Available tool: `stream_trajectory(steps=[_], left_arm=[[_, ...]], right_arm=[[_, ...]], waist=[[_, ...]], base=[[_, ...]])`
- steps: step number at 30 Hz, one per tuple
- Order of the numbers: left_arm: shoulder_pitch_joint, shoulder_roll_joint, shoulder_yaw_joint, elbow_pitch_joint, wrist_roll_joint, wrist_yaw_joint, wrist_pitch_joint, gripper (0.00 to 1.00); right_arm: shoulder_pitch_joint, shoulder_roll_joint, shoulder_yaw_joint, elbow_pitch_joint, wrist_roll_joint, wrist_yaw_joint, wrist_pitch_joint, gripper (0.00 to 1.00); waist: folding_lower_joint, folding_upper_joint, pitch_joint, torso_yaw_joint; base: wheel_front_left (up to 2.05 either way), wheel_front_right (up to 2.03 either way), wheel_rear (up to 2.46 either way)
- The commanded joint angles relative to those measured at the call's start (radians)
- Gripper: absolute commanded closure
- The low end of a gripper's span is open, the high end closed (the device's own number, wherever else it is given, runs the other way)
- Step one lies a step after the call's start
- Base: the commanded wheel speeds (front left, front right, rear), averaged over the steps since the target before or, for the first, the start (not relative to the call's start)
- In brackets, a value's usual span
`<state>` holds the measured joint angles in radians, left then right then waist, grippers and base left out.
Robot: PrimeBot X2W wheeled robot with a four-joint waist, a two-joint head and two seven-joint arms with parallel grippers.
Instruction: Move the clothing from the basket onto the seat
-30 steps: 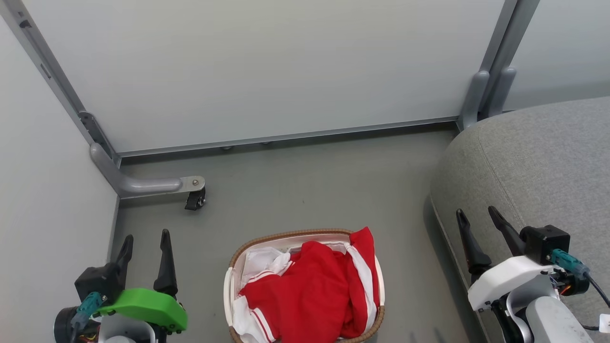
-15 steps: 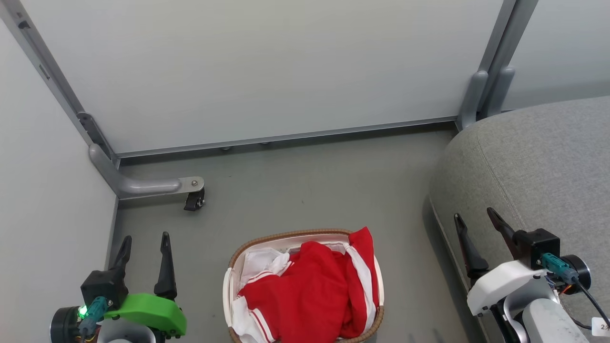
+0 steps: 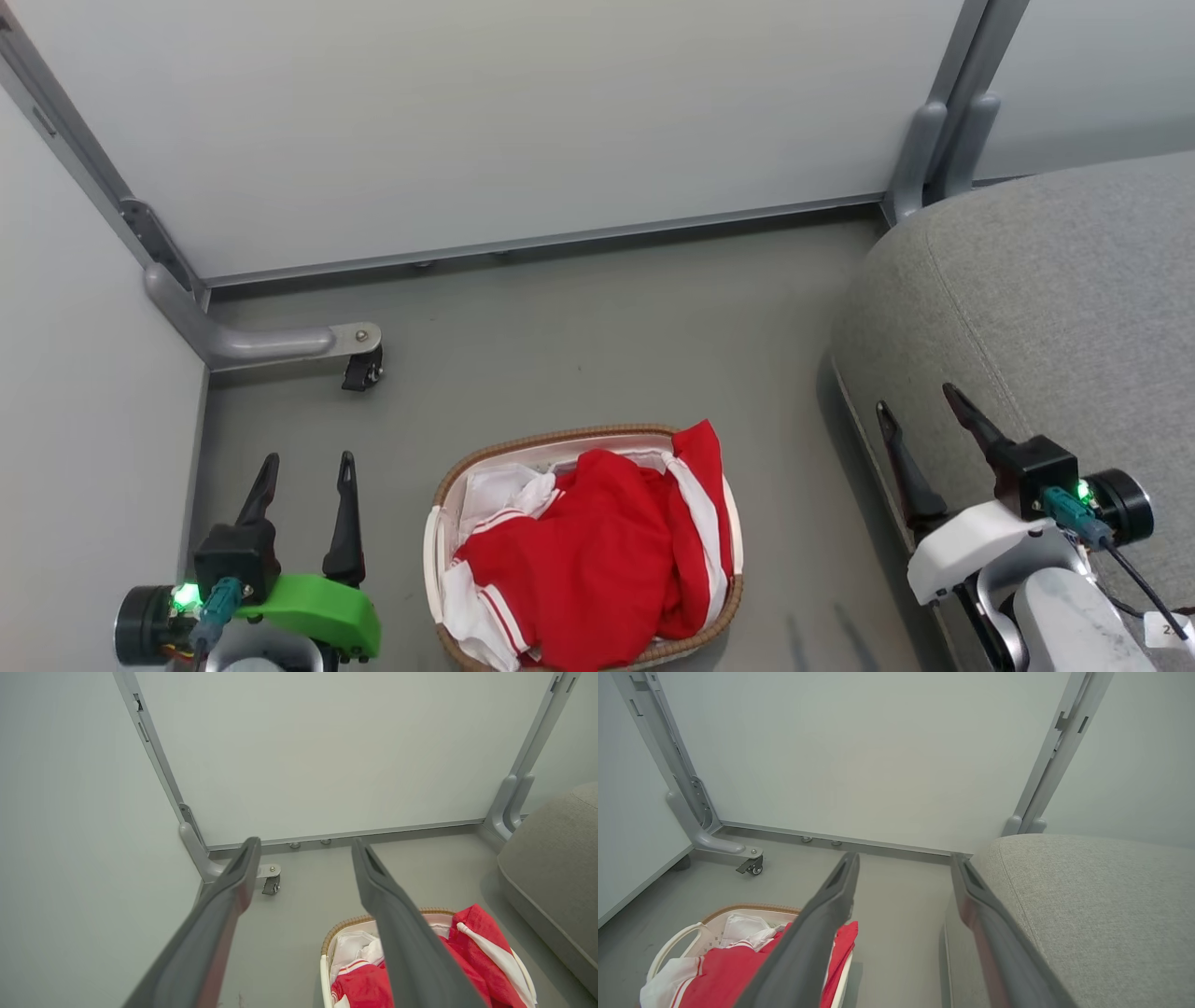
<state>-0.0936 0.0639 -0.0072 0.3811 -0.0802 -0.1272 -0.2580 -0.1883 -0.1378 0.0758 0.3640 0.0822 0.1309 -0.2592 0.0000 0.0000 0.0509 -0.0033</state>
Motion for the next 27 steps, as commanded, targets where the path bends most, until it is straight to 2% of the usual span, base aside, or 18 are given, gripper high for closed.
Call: stream_trajectory(steps=[1, 15, 27], left_arm=[[-0.029, 0.0, -0.005, 0.0, 0.015, -0.004, -0.01, 0.0], [-0.233, 0.018, -0.104, 0.016, -0.027, -0.004, -0.008, 0.0], [-0.404, 0.07, -0.227, 0.087, -0.061, -0.004, -0.007, 0.0]], right_arm=[[-0.026, -0.001, 0.0, -0.01, -0.015, 0.0, -0.008, 0.0], [-0.182, 0.042, 0.007, -0.09, -0.04, 0.0, -0.007, 0.0], [-0.284, 0.078, 0.029, -0.175, -0.05, -0.001, -0.007, 0.0]], waist=[[0.0, 0.0, 0.054, -0.016], [0.0, 0.0, 0.348, -0.093], [0.0, 0.0, 0.54, -0.161]], base=[[0.0, 0.0, 0.0], [0.0, 0.0, 0.0], [0.0, 0.0, 0.0]])
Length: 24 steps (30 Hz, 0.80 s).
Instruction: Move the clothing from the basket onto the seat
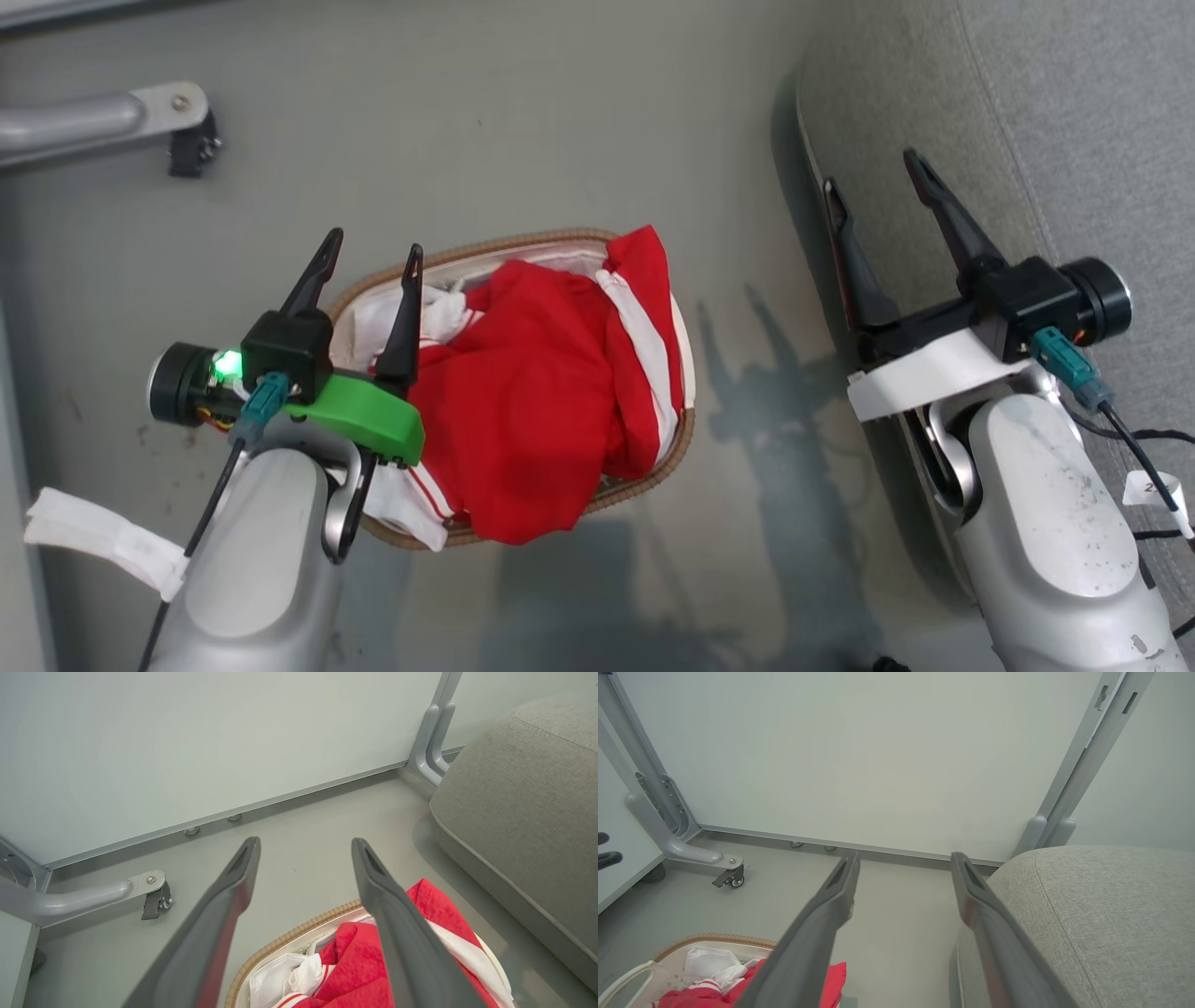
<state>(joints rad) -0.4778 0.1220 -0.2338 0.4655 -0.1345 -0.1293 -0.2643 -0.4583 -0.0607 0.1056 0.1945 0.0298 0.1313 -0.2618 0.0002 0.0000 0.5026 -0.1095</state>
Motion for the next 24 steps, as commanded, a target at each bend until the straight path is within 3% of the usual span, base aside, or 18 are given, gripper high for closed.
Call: stream_trajectory(steps=[1, 10, 24], left_arm=[[-0.03, 0.019, -0.013, 0.014, -0.016, -0.002, 0.0, 0.0], [-0.126, 0.073, -0.139, 0.115, -0.08, -0.002, 0.0, 0.0], [-0.307, 0.139, -0.426, 0.382, -0.257, -0.002, 0.0, 0.0]], right_arm=[[-0.019, 0.002, 0.003, -0.014, 0.002, -0.001, -0.005, 0.0], [-0.055, 0.009, 0.043, -0.071, 0.035, -0.001, -0.005, 0.0], [-0.071, 0.009, 0.092, -0.108, 0.085, -0.001, -0.005, 0.0]], waist=[[-0.0002, 0.0, 0.104, -0.062], [-0.0002, 0.0, 0.214, -0.108], [-0.0002, 0.0, 0.334, -0.145]], base=[[0.0, 0.0, 0.0], [0.0, 0.0, 0.0], [0.0, 0.0, 0.0]])
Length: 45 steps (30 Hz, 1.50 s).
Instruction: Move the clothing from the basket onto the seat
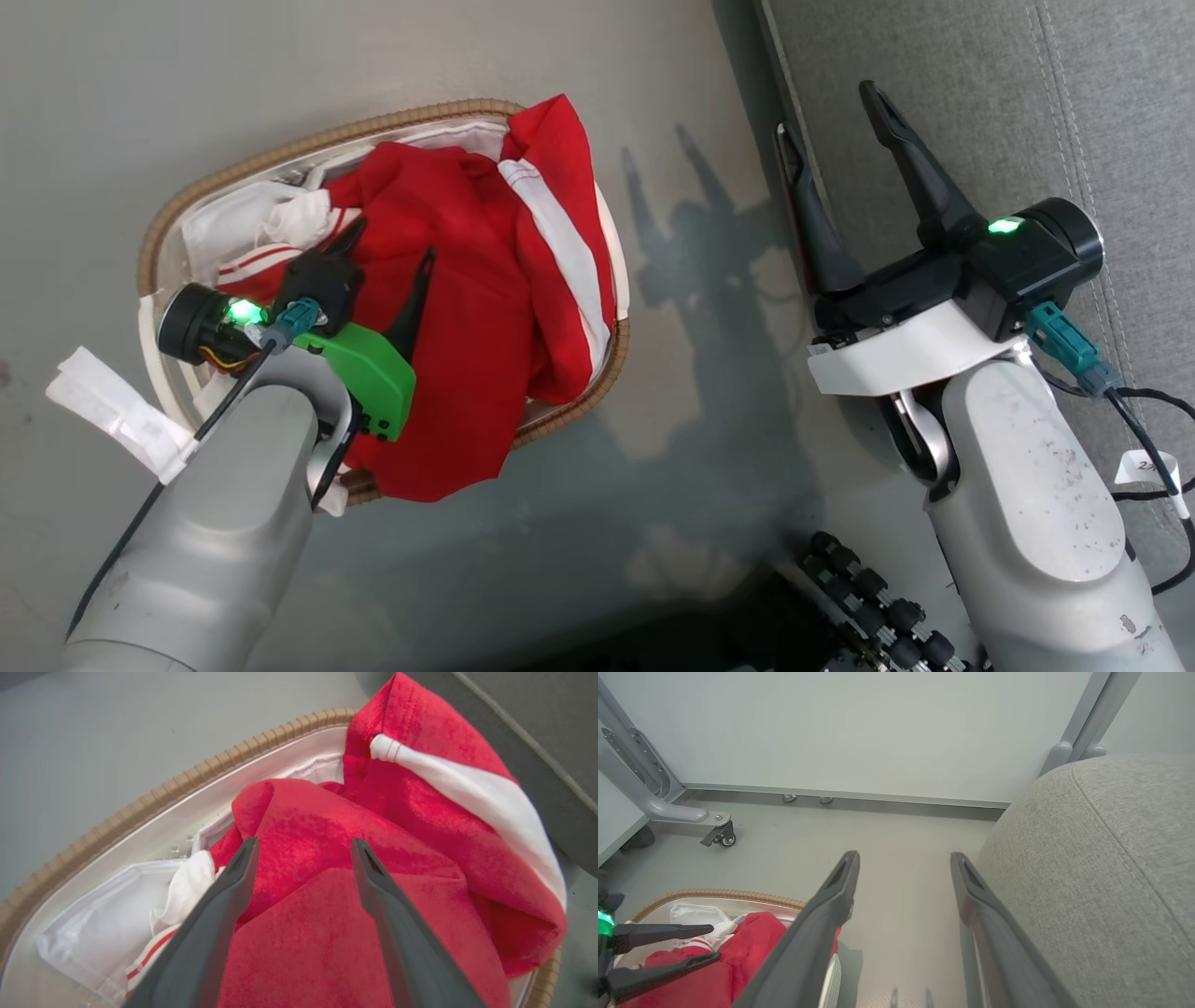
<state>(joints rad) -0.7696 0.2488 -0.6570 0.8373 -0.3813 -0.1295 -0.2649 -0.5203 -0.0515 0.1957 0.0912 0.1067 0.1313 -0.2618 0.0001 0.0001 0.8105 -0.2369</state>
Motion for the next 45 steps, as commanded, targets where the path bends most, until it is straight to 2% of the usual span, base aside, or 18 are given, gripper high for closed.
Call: stream_trajectory(steps=[1, 9, 22, 26, 31, 34, 45], left_arm=[[-0.024, 0.013, -0.024, 0.031, -0.027, -0.002, 0.001, 0.0], [-0.126, 0.032, -0.207, 0.167, -0.168, 0.0, 0.015, 0.0], [-0.221, 0.102, -0.51, 0.154, -0.432, 0.0, 0.23, 0.0], [-0.243, 0.112, -0.567, 0.17, -0.476, 0.0, 0.269, 0.0], [-0.236, 0.097, -0.599, 0.196, -0.519, 0.0, 0.338, 0.0], [-0.224, 0.1, -0.61, 0.192, -0.532, 0.0, 0.356, 1.0], [-0.162, 0.098, -0.623, 0.145, -0.601, 0.0, 0.326, 1.0]], right_arm=[[-0.01, -0.001, 0.004, -0.007, 0.009, -0.001, -0.005, 0.0], [-0.013, -0.001, 0.027, -0.027, 0.015, -0.001, -0.005, 0.0], [-0.028, -0.001, 0.05, -0.046, 0.027, -0.001, -0.005, 0.0], [-0.037, -0.001, 0.052, -0.052, 0.032, -0.001, -0.005, 0.0], [-0.043, -0.001, 0.052, -0.06, 0.034, -0.001, -0.005, 0.0], [-0.05, -0.001, 0.054, -0.061, 0.035, -0.001, -0.005, 0.0], [-0.043, -0.001, 0.044, -0.035, 0.026, -0.001, -0.005, 0.0]], waist=[[-0.0001, -0.0001, 0.03, -0.019], [-0.0001, -0.0001, 0.07, -0.031], [-0.0001, -0.0001, 0.119, -0.035], [-0.0001, -0.0001, 0.129, -0.033], [-0.0001, -0.0001, 0.13, -0.03], [-0.0001, -0.0001, 0.122, -0.034], [-0.0001, -0.0001, 0.015, -0.026]], base=[[0.0, 0.0, 0.0], [0.0, 0.0, 0.0], [0.0, 0.0, 0.0], [0.0, 0.0, 0.0], [0.0, 0.0, 0.0], [0.0, 0.0, 0.0], [0.0, 0.0, 0.0]])
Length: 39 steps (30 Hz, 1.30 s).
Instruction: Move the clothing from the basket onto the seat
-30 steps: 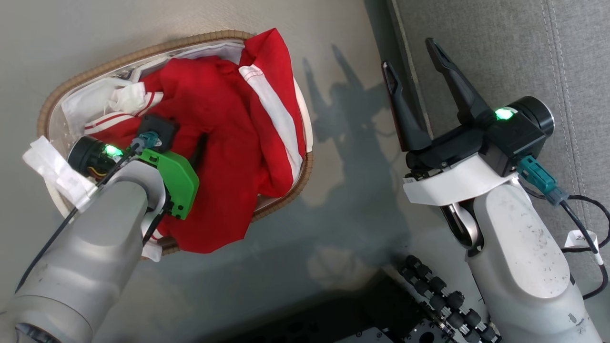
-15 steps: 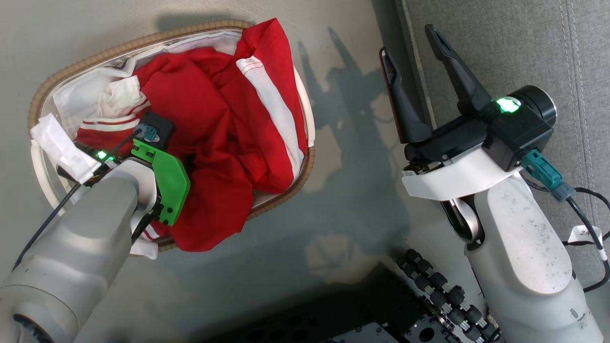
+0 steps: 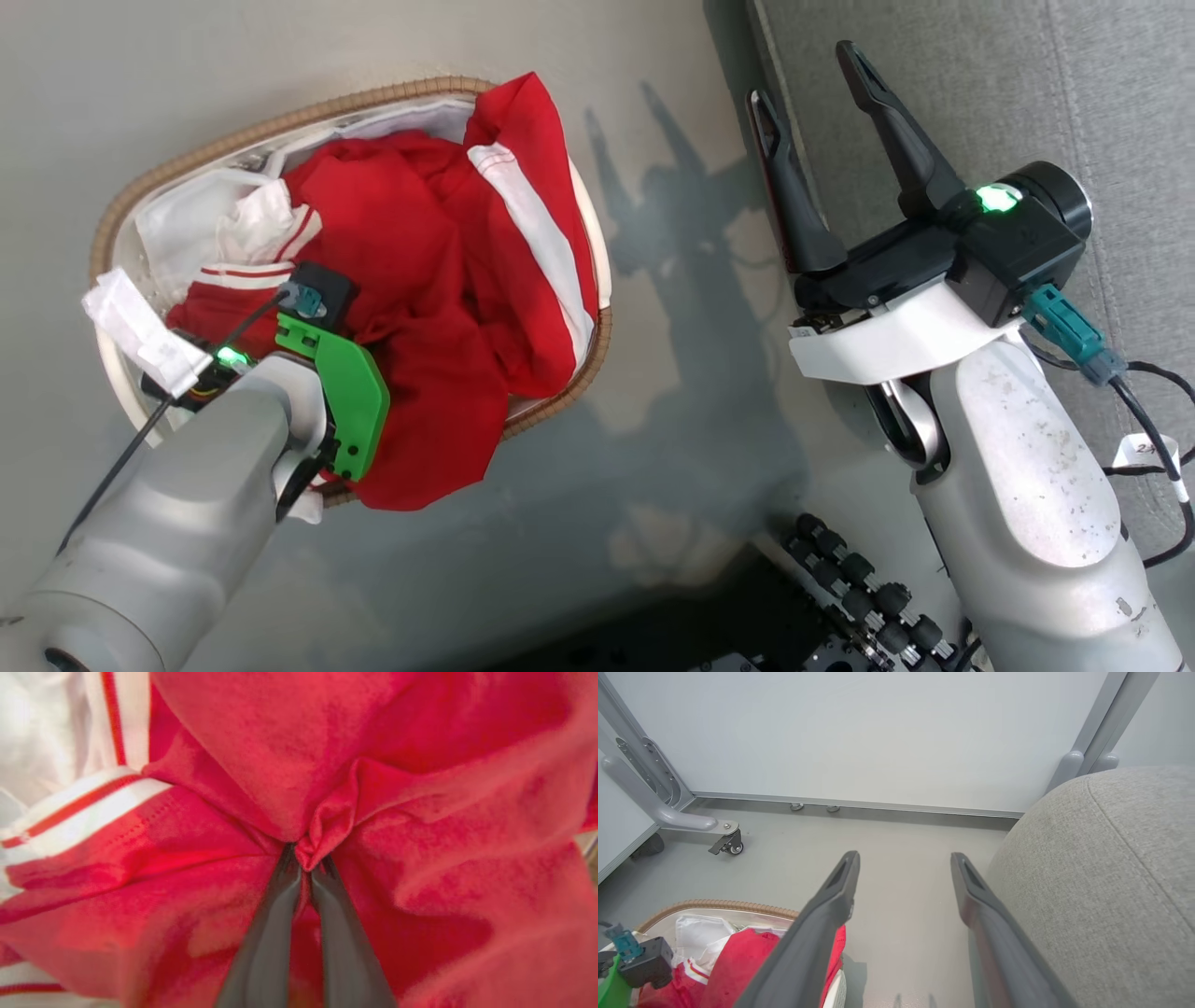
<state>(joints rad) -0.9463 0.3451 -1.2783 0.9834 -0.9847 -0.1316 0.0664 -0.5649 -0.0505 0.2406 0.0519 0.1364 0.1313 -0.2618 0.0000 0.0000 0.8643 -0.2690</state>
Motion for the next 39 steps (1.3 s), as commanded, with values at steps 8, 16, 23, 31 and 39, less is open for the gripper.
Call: stream_trajectory(steps=[8, 16, 23, 31, 39], left_arm=[[0.085, -0.038, -0.003, -0.018, -0.06, 0.002, -0.135, 1.0], [0.159, -0.087, -0.003, -0.023, -0.088, 0.002, -0.272, 1.0], [0.209, -0.118, -0.002, -0.028, -0.106, 0.002, -0.327, 1.0], [0.259, -0.117, 0.153, -0.103, -0.032, 0.002, -0.332, 1.0], [0.358, -0.114, 0.39, -0.234, 0.129, 0.002, -0.332, 1.0]], right_arm=[[0.044, -0.002, -0.021, 0.049, -0.019, -0.001, -0.005, 0.0], [0.104, -0.003, -0.039, 0.105, -0.032, -0.001, -0.005, 0.0], [0.159, -0.003, -0.054, 0.146, -0.032, -0.001, -0.005, 0.0], [0.237, -0.003, -0.068, 0.174, -0.024, -0.001, -0.005, 0.0], [0.321, -0.003, -0.065, 0.192, -0.013, -0.001, -0.005, 0.0]], waist=[[0.0, 0.0, -0.19, 0.037], [0.0, 0.0, -0.353, 0.086], [0.0, 0.0, -0.487, 0.113], [0.0, 0.0, -0.612, 0.142], [0.0, 0.0, -0.718, 0.148]], base=[[0.0, 0.0, 0.0], [0.0, 0.0, 0.0], [0.0, 0.0, 0.0], [0.0, 0.0, 0.0], [0.0, 0.0, 0.0]])
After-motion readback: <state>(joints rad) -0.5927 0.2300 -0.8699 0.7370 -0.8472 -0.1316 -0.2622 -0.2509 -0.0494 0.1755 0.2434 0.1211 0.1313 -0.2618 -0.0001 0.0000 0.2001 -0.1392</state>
